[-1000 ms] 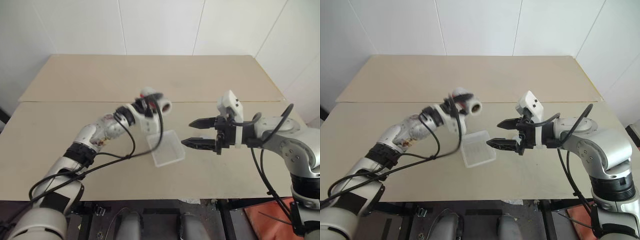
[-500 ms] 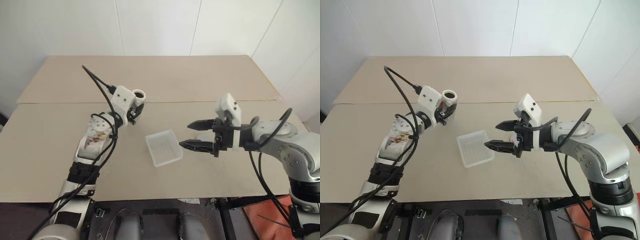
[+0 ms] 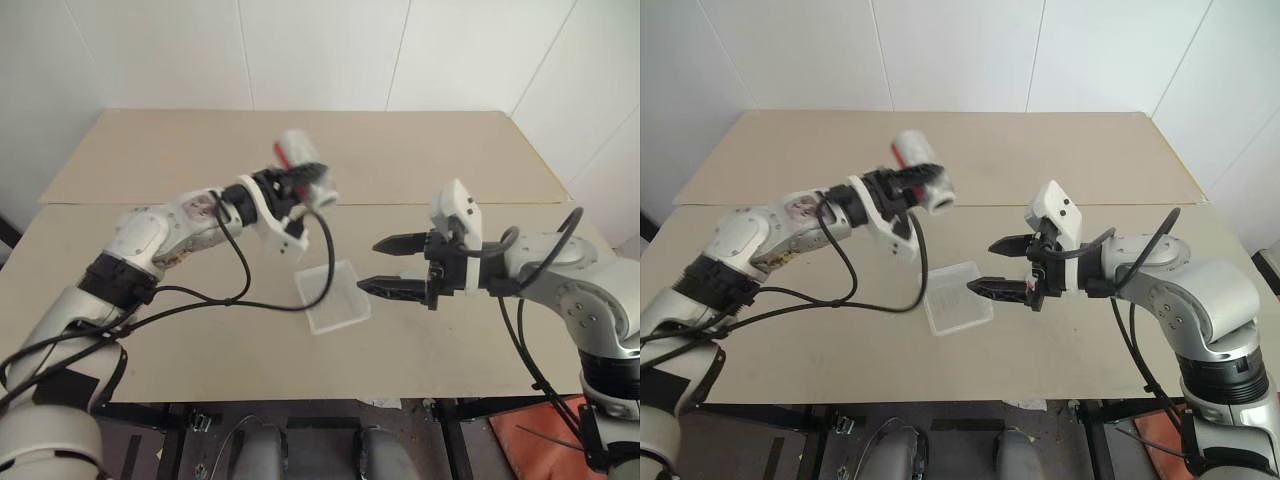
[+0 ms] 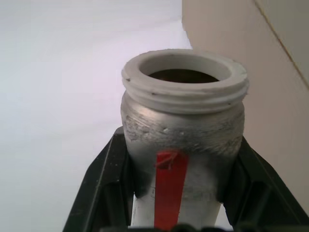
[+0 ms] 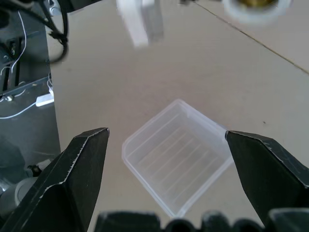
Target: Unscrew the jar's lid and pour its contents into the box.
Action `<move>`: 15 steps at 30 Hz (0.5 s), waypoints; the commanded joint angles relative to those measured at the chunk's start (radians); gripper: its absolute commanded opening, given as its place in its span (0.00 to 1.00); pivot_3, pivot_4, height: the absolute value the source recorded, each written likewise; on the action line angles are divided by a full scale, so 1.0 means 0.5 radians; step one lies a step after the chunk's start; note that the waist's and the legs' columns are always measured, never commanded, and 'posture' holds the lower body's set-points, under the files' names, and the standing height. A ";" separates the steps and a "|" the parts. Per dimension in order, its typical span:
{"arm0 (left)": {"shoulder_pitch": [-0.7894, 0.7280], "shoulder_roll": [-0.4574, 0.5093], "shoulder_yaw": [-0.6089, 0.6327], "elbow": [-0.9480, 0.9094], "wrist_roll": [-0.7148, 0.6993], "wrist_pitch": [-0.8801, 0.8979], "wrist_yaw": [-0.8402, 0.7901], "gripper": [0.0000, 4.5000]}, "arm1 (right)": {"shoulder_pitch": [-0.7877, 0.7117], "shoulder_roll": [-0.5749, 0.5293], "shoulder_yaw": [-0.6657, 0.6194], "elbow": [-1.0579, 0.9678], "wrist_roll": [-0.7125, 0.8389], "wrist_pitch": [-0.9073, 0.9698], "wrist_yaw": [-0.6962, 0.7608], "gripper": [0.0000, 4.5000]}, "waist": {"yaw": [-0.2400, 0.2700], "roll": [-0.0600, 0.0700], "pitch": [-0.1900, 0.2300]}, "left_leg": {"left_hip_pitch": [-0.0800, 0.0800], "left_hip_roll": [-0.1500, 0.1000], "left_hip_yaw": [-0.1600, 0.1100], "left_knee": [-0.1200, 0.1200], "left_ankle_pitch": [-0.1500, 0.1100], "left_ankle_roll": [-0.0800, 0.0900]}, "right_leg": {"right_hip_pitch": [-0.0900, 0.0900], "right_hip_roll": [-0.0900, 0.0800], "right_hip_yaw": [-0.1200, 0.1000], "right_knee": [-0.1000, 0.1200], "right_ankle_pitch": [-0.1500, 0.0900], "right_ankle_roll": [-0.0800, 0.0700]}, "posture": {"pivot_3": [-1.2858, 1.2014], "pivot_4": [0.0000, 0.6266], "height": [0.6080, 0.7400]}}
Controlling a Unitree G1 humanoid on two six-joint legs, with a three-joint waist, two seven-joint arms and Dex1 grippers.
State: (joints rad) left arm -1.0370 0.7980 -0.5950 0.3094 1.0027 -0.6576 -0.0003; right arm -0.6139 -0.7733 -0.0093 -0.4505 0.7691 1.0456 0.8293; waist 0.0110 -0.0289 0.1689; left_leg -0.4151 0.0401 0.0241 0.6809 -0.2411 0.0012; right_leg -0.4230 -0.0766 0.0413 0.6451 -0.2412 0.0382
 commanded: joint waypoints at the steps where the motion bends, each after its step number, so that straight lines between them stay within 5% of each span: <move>1: -0.031 0.020 -0.135 -0.074 0.313 -0.221 0.172 0.43 | -0.036 -0.014 -0.019 -0.013 -0.015 -0.065 0.008 1.00 | 0.000 0.000 0.000 | 0.000 0.000 0.001 0.000 0.000 0.000 | 0.000 0.000 0.000 0.002 0.000 0.000 | 0.52 0.24 1.00; 5: -0.014 0.040 -0.285 -0.197 0.691 -0.228 0.203 0.43 | -0.035 0.004 -0.050 -0.016 0.006 -0.064 -0.013 1.00 | -0.001 0.000 0.000 | -0.002 0.001 0.001 0.001 0.000 0.000 | -0.003 0.001 0.000 0.004 0.000 0.000 | 0.52 0.24 1.00; 15: 0.035 -0.026 -0.203 -0.295 0.828 -0.056 0.220 0.43 | 0.033 0.021 -0.102 -0.065 0.032 -0.081 -0.062 1.00 | 0.001 0.000 0.000 | -0.002 0.001 0.001 0.002 0.000 0.000 | -0.003 0.000 0.000 0.004 0.000 0.000 | 0.52 0.24 1.00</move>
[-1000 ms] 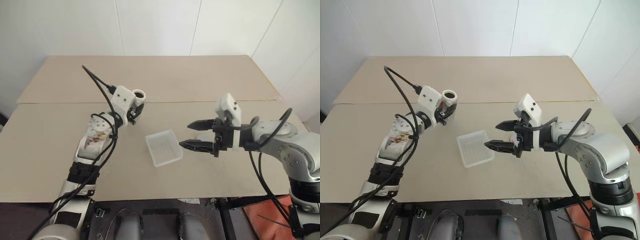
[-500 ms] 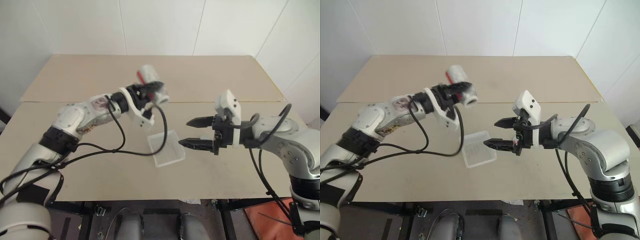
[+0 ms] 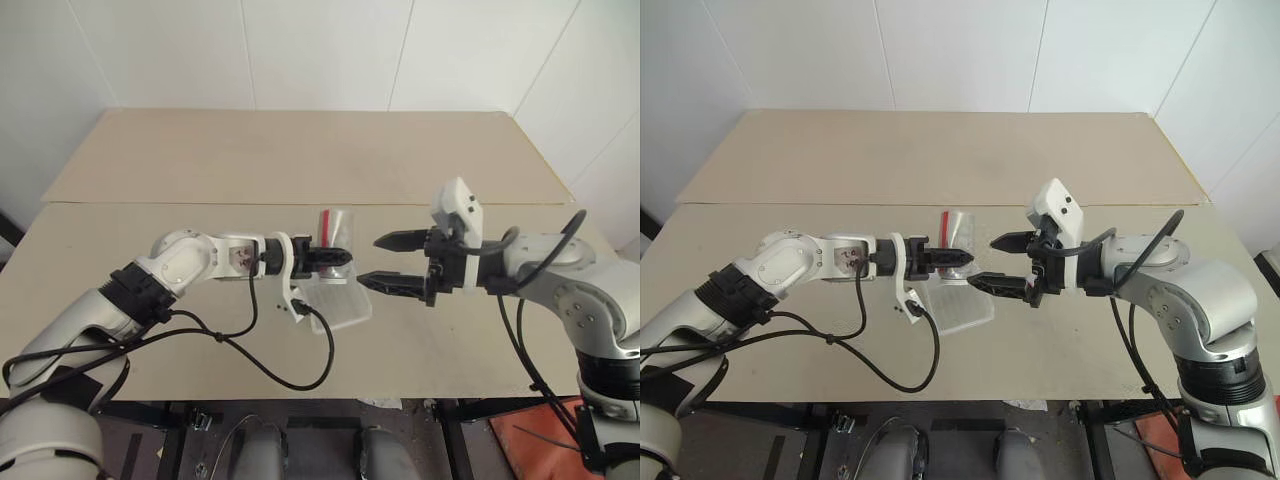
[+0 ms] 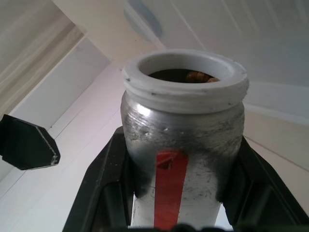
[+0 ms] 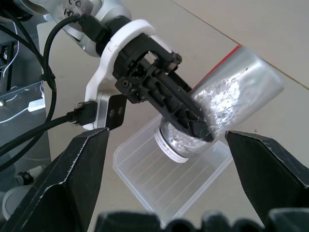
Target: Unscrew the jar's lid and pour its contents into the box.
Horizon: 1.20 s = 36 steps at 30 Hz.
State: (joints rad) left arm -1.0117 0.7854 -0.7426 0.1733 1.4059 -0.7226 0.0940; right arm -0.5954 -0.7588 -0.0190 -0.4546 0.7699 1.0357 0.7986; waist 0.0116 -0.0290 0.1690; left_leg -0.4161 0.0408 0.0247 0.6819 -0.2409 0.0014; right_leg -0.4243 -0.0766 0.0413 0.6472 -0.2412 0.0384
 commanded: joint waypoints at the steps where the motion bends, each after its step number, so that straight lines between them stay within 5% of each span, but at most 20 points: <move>1: -0.013 -0.001 0.096 -0.031 0.042 0.099 0.043 0.43 | -0.004 -0.009 -0.080 -0.054 0.027 -0.065 0.002 1.00 | 0.000 0.000 0.000 | 0.000 0.000 0.000 0.000 0.000 0.000 | 0.000 0.000 0.000 0.000 0.000 0.000 | 0.52 0.24 1.00; 13: 0.188 -0.045 0.279 -0.116 -0.035 0.421 0.087 0.43 | -0.012 -0.012 -0.037 -0.028 0.010 -0.112 0.043 1.00 | -0.002 0.000 0.000 | 0.001 0.000 0.000 0.000 0.000 0.000 | 0.000 0.000 0.000 0.001 0.000 0.000 | 0.52 0.24 1.00; 19: 0.473 -0.178 0.571 -0.203 -0.774 0.487 -0.333 0.43 | -0.013 -0.009 -0.023 -0.029 0.008 -0.114 0.050 1.00 | -0.001 0.000 0.000 | 0.001 0.001 0.000 0.001 0.000 0.000 | 0.000 0.000 0.000 0.001 0.000 0.000 | 0.52 0.24 1.00; 22: 0.616 -0.444 0.919 -0.266 -1.560 0.995 -0.816 0.43 | 0.014 -0.017 -0.042 -0.047 0.019 -0.102 0.048 1.00 | 0.000 0.000 0.000 | 0.002 0.001 0.000 0.002 0.000 0.000 | 0.001 0.000 0.000 0.002 0.000 0.000 | 0.52 0.24 1.00; 26: 0.638 -0.828 1.366 -0.388 -2.178 1.885 -1.059 0.43 | 0.033 -0.004 -0.059 -0.076 0.047 -0.080 0.028 1.00 | -0.006 0.000 0.000 | 0.002 0.003 -0.001 0.006 0.000 0.000 | 0.002 0.001 -0.002 0.003 0.000 0.000 | 0.52 0.24 1.00; 30: 0.600 -1.041 1.604 -0.492 -2.414 2.522 -1.042 0.43 | 0.042 0.002 -0.085 -0.080 0.084 -0.069 0.016 1.00 | -0.024 0.000 0.000 | 0.003 0.002 -0.004 0.007 0.000 0.001 | 0.004 0.003 -0.001 0.003 0.000 0.000 | 0.52 0.24 1.00; 36: 0.768 -1.217 1.840 -0.554 -2.730 2.660 -0.907 0.43 | 0.058 0.021 -0.084 -0.099 0.138 -0.052 -0.039 1.00 | -0.030 0.000 0.000 | 0.002 0.001 -0.006 0.007 0.000 0.001 | 0.004 0.002 -0.001 0.002 0.000 0.000 | 0.52 0.24 1.00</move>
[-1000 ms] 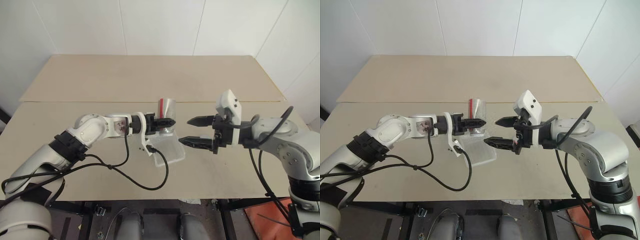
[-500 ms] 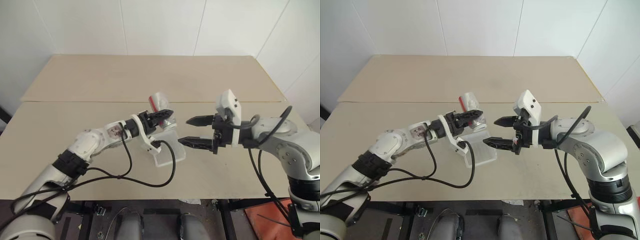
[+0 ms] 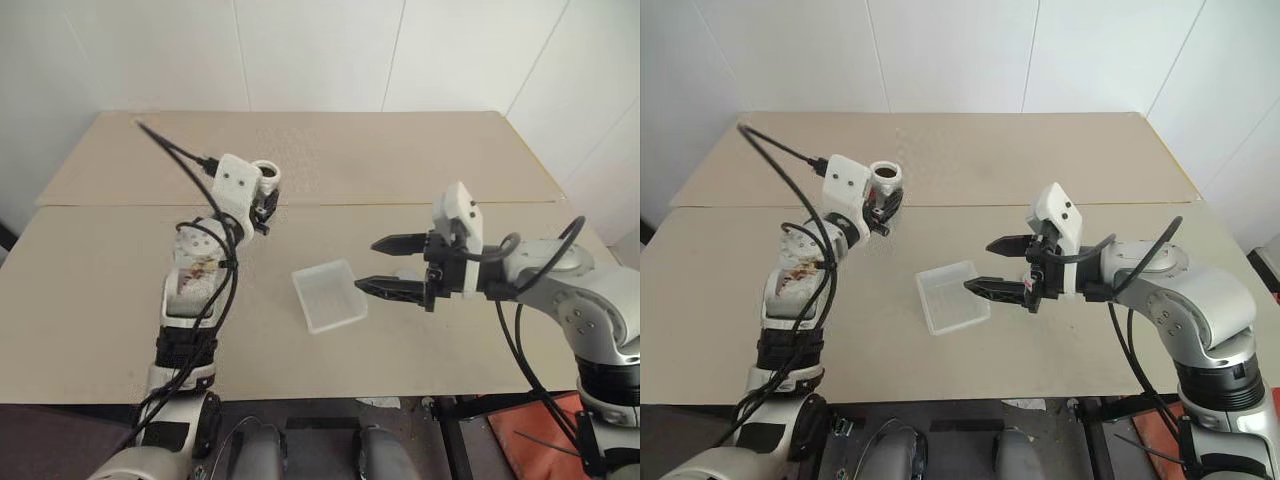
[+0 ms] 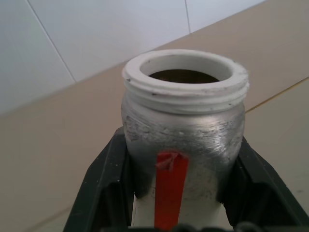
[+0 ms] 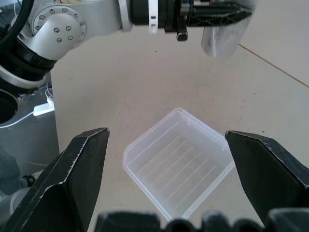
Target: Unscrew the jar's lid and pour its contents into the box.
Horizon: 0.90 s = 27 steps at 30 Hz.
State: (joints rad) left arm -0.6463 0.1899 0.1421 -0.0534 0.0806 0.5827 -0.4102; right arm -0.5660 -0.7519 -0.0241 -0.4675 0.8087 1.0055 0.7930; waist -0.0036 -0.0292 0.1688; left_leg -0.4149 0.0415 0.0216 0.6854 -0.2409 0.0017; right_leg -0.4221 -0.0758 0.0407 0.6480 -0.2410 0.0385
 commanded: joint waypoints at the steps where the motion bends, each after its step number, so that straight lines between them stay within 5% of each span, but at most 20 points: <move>1: 0.072 -0.024 0.072 -0.121 -0.102 0.066 0.104 0.43 | 0.002 0.005 -0.081 -0.081 0.073 0.014 -0.035 1.00 | -0.001 0.000 0.000 | 0.000 0.000 0.000 0.000 0.000 0.000 | 0.000 0.000 0.000 0.000 0.000 0.000 | 0.52 0.24 1.00; 5: 0.176 0.015 0.039 -0.200 -0.144 0.025 0.121 0.43 | 0.008 -0.014 -0.107 -0.082 0.118 0.036 -0.049 1.00 | -0.001 0.000 0.000 | 0.000 0.000 0.000 0.000 0.000 0.000 | 0.000 0.000 0.000 0.000 0.000 0.000 | 0.52 0.24 1.00; 8: 0.249 0.194 -0.181 -0.178 0.119 -0.366 0.169 0.43 | 0.015 -0.026 -0.106 -0.081 0.127 0.031 -0.052 1.00 | 0.000 0.000 0.000 | 0.000 0.000 -0.001 0.000 0.000 0.000 | 0.000 0.000 0.000 0.000 0.000 0.000 | 0.52 0.24 1.00; 14: -0.068 1.067 -0.975 0.187 1.484 -1.735 0.763 0.43 | -0.011 -0.059 -0.075 -0.048 0.075 -0.015 -0.020 1.00 | 0.019 0.000 0.000 | 0.001 -0.002 0.000 -0.004 0.000 0.000 | 0.001 -0.001 0.000 -0.002 0.001 -0.001 | 0.52 0.24 1.00; 17: -0.367 1.278 -1.235 0.312 2.044 -2.030 1.113 0.43 | -0.034 -0.077 -0.053 -0.019 0.031 -0.052 0.012 1.00 | 0.036 0.000 0.000 | 0.002 -0.005 0.000 -0.005 0.000 0.000 | 0.002 -0.003 0.000 -0.005 0.001 0.000 | 0.52 0.24 1.00; 22: -0.611 1.328 -1.539 0.408 2.641 -2.204 1.440 0.43 | -0.077 -0.070 -0.043 0.021 -0.022 -0.088 0.045 1.00 | 0.033 0.000 0.000 | -0.001 -0.005 0.004 -0.007 0.000 0.000 | -0.001 -0.004 0.002 -0.003 0.002 0.002 | 0.52 0.24 1.00; 27: -0.651 1.235 -1.731 0.343 2.944 -2.223 1.424 0.43 | -0.090 -0.049 -0.072 0.027 -0.032 -0.093 0.006 1.00 | 0.030 0.000 0.000 | -0.002 -0.004 0.005 -0.008 0.000 0.000 | -0.004 -0.003 0.003 -0.002 0.002 0.002 | 0.52 0.24 1.00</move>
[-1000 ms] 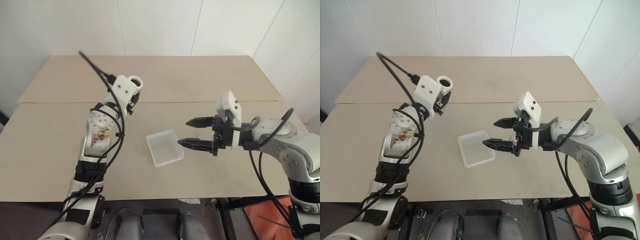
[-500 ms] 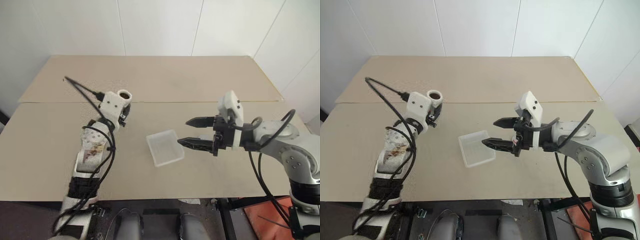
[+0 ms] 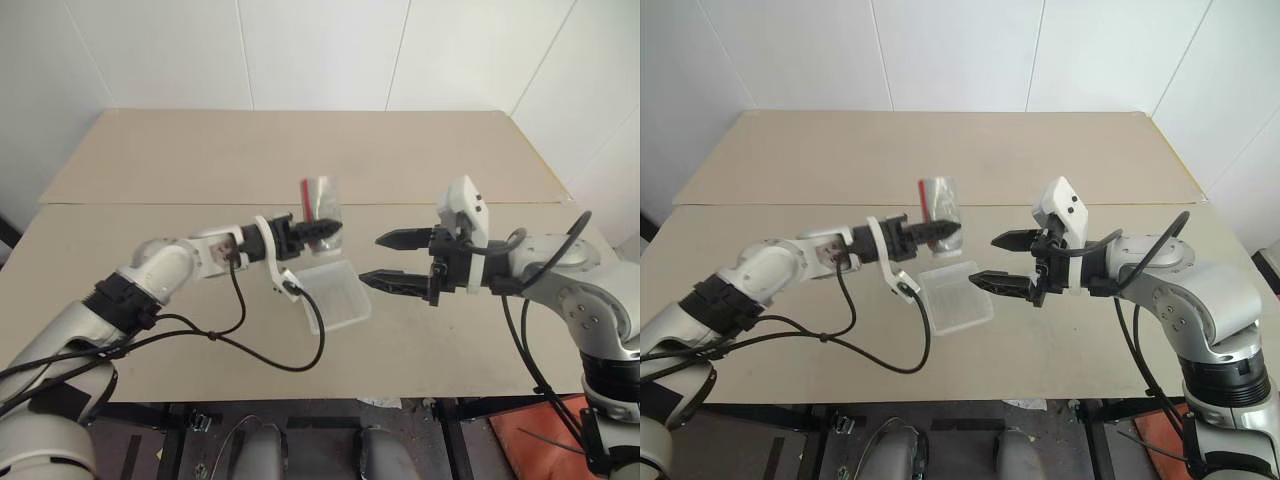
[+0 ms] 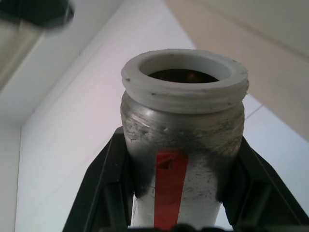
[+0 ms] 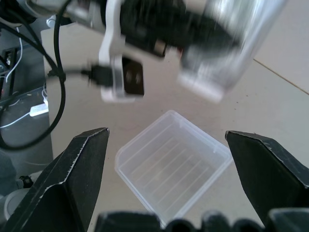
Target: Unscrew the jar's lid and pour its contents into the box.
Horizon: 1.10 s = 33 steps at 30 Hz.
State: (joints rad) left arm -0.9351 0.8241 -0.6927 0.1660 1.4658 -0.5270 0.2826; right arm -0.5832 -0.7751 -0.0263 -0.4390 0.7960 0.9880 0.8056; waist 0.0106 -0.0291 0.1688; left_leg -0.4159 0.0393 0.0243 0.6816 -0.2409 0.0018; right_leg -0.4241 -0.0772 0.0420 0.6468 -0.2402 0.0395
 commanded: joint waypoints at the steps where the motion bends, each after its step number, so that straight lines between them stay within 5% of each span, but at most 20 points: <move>1: -0.071 -0.040 -0.086 -0.112 0.214 -0.009 0.038 0.43 | -0.048 0.004 -0.079 -0.042 0.000 -0.051 -0.039 1.00 | 0.002 0.000 0.000 | 0.000 0.000 0.000 0.000 0.000 0.000 | 0.000 0.000 0.000 0.000 0.000 0.000 | 0.52 0.24 1.00; 7: -0.076 -0.042 -0.150 -0.138 0.393 0.019 0.041 0.43 | -0.010 0.017 -0.147 -0.111 0.065 -0.024 -0.113 1.00 | 0.001 0.000 0.000 | 0.000 0.000 0.000 0.000 0.000 0.000 | 0.000 0.000 0.000 0.001 0.000 0.000 | 0.52 0.24 1.00; 15: -0.061 -0.092 -0.004 -0.076 0.206 0.041 -0.064 0.43 | -0.004 0.021 -0.152 -0.123 0.072 -0.028 -0.146 1.00 | 0.002 0.000 0.000 | 0.000 0.000 0.000 0.001 0.000 0.000 | 0.001 -0.001 0.000 0.001 0.000 0.000 | 0.52 0.24 1.00; 22: 0.111 -0.249 0.474 0.050 -0.857 0.159 -0.714 0.43 | -0.018 0.019 -0.132 -0.065 0.051 -0.054 -0.103 1.00 | -0.002 0.000 0.000 | 0.000 0.001 0.000 0.001 0.000 0.000 | 0.000 -0.001 0.000 0.002 0.000 0.000 | 0.52 0.24 1.00; 26: 0.257 -0.612 0.937 -0.082 -1.771 1.001 -1.516 0.43 | -0.023 0.009 -0.132 -0.039 0.040 -0.066 -0.066 1.00 | -0.004 0.000 0.000 | 0.001 0.002 0.000 0.003 0.000 0.000 | 0.001 0.000 -0.001 0.002 0.000 0.000 | 0.52 0.24 1.00; 33: 0.335 -0.995 1.609 -0.108 -2.739 1.809 -1.771 0.43 | -0.020 0.013 -0.133 -0.041 0.046 -0.060 -0.058 1.00 | -0.029 0.000 0.000 | 0.000 0.002 -0.004 0.007 0.000 0.001 | 0.002 0.001 -0.002 0.001 0.000 0.000 | 0.52 0.24 1.00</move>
State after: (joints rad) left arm -0.7757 0.3409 0.0359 0.1329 0.2089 0.3270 -0.5887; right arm -0.5791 -0.7631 -0.0611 -0.4410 0.8083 0.9826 0.7720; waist -0.0041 -0.0292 0.1688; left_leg -0.4155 0.0401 0.0223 0.6849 -0.2407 0.0023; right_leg -0.4228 -0.0767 0.0412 0.6476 -0.2403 0.0397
